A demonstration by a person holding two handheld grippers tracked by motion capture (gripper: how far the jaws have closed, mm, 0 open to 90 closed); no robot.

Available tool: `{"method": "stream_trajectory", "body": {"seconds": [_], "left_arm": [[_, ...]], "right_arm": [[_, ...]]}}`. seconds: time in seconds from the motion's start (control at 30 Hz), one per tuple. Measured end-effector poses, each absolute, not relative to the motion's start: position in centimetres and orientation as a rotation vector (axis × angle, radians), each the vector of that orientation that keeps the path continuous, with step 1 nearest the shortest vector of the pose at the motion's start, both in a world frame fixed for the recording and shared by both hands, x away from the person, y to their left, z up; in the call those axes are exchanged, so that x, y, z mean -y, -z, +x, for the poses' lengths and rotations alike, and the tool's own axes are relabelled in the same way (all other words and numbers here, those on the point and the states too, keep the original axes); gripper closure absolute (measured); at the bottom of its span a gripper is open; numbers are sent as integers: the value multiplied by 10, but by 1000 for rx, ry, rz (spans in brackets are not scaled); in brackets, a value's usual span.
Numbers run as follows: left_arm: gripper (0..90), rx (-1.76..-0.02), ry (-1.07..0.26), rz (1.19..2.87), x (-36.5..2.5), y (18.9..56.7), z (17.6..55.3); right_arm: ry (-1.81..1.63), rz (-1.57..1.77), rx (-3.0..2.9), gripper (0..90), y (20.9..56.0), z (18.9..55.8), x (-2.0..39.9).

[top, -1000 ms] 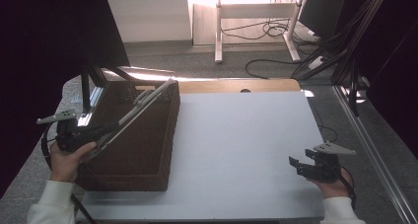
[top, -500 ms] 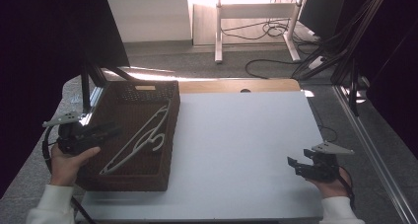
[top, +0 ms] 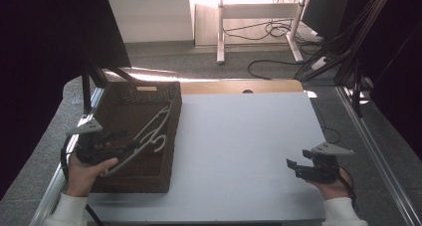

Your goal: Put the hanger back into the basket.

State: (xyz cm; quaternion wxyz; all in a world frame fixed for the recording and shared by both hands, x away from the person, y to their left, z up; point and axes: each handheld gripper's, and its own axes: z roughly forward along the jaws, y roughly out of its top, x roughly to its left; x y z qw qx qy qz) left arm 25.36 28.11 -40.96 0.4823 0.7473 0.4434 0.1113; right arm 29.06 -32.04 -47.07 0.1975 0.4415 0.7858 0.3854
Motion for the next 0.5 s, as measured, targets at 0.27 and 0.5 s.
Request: {"method": "stream_trajectory", "body": {"seconds": [0.27,0.5], "left_arm": [[249,-1075,-295,1885,-254,418,240],[243,-1087,-321,1882,-247,423,229]], "right_arm": [[-1093,1198,-2227,272,470,291,315],[-1096,1180,-2240,271,470,291,312]]}}
